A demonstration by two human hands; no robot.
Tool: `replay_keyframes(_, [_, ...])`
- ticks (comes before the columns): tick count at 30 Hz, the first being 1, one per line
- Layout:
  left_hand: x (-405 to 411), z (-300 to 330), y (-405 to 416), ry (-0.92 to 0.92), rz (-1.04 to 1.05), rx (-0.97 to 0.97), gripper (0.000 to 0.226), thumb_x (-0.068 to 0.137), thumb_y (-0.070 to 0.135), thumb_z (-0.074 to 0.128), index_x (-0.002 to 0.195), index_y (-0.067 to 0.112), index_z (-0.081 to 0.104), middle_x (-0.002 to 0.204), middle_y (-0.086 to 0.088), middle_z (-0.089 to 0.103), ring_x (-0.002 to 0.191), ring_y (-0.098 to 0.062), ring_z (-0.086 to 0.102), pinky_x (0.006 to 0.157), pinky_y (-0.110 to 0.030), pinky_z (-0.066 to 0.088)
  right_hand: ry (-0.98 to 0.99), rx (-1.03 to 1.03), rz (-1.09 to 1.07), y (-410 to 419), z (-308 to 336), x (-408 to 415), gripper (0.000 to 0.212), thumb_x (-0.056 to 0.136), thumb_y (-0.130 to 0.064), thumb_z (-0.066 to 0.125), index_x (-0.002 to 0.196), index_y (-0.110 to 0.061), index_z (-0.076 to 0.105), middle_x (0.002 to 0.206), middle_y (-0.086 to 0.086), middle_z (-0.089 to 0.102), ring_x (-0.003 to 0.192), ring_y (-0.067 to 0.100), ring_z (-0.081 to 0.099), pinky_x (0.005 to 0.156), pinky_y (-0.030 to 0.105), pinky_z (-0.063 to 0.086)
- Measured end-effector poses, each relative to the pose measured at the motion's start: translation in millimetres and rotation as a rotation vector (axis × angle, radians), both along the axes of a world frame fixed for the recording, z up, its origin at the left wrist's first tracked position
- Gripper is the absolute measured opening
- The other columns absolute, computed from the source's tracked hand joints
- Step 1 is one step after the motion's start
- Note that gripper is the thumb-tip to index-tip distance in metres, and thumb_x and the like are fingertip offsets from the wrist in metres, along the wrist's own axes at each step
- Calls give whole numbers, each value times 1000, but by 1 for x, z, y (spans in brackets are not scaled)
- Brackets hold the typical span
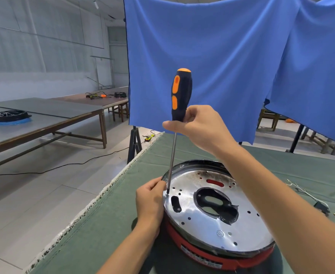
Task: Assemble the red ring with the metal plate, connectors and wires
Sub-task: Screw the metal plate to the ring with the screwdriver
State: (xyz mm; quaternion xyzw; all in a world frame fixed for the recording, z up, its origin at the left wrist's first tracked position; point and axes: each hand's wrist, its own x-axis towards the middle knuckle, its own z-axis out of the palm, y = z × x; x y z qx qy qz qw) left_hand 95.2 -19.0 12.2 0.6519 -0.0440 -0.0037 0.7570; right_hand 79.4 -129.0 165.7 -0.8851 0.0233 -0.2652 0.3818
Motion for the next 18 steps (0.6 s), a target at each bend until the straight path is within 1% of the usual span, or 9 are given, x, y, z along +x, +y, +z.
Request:
replay_keyframes(2, [-2, 1, 2, 0, 6, 32, 43, 80, -1, 52, 45, 22, 63, 45, 10, 53, 46, -9, 45, 49, -23, 38, -22, -157, -180, 4, -1, 0, 39, 72, -51, 70, 61, -22, 47, 54, -10, 46, 55, 11, 47, 51, 27, 30])
replay_keyframes(4, [-2, 4, 6, -27, 3, 74, 35, 83, 2, 55, 70, 28, 74, 64, 12, 66, 63, -4, 57, 65, -25, 47, -18, -214, -267, 7, -3, 0, 37, 74, -48, 65, 60, -24, 42, 57, -10, 48, 57, 9, 48, 49, 26, 27])
replay_keyframes(6, [-2, 7, 11, -155, 7, 187, 29, 86, 8, 59, 108, 24, 69, 92, 12, 67, 89, -2, 60, 83, -26, 46, 17, -75, -173, 7, -4, 1, 32, 76, -46, 67, 67, -21, 48, 62, -8, 51, 60, 13, 48, 53, 28, 33])
replay_keyframes(7, [-1, 8, 14, -247, 7, 245, 30, 87, 11, 62, 113, 25, 65, 99, 15, 66, 96, 1, 58, 87, -25, 45, 23, 9, -116, 7, -4, 1, 33, 77, -45, 68, 71, -17, 53, 63, -5, 53, 61, 14, 48, 55, 29, 35])
replay_keyframes(9, [-2, 13, 19, -396, -45, 293, 23, 85, 16, 69, 103, 28, 66, 93, 19, 67, 93, 8, 59, 84, -20, 46, 19, 78, -82, 10, -4, 0, 39, 78, -47, 69, 74, -11, 55, 67, 2, 61, 60, 14, 49, 58, 30, 38])
replay_keyframes(10, [-4, 15, 19, -434, -76, 304, 18, 83, 17, 71, 98, 27, 68, 88, 17, 69, 87, 7, 61, 81, -20, 49, 22, 74, -91, 11, -5, -1, 40, 79, -50, 67, 72, -12, 54, 67, -1, 64, 57, 11, 50, 57, 30, 38])
replay_keyframes(13, [-5, 19, 18, -447, -69, 307, 13, 79, 15, 76, 87, 23, 70, 77, 11, 70, 74, 0, 65, 72, -22, 54, 51, 112, -63, 15, -5, -3, 42, 84, -54, 58, 77, -13, 55, 71, -3, 67, 58, 6, 54, 61, 31, 43])
replay_keyframes(16, [-1, 21, 18, -439, -38, 288, 9, 77, 10, 77, 76, 16, 71, 68, 6, 70, 66, -6, 65, 67, -27, 55, 24, 316, 69, 19, 0, -7, 34, 87, -31, 58, 105, -4, 52, 86, 0, 58, 73, 13, 57, 71, 34, 45])
replay_keyframes(18, [0, 21, 19, -439, -54, 304, 7, 79, 11, 75, 76, 17, 72, 70, 6, 71, 68, -7, 66, 68, -30, 55, -17, 352, 138, 21, 1, -9, 30, 87, -21, 59, 111, -7, 48, 95, 1, 55, 78, 17, 65, 74, 35, 47])
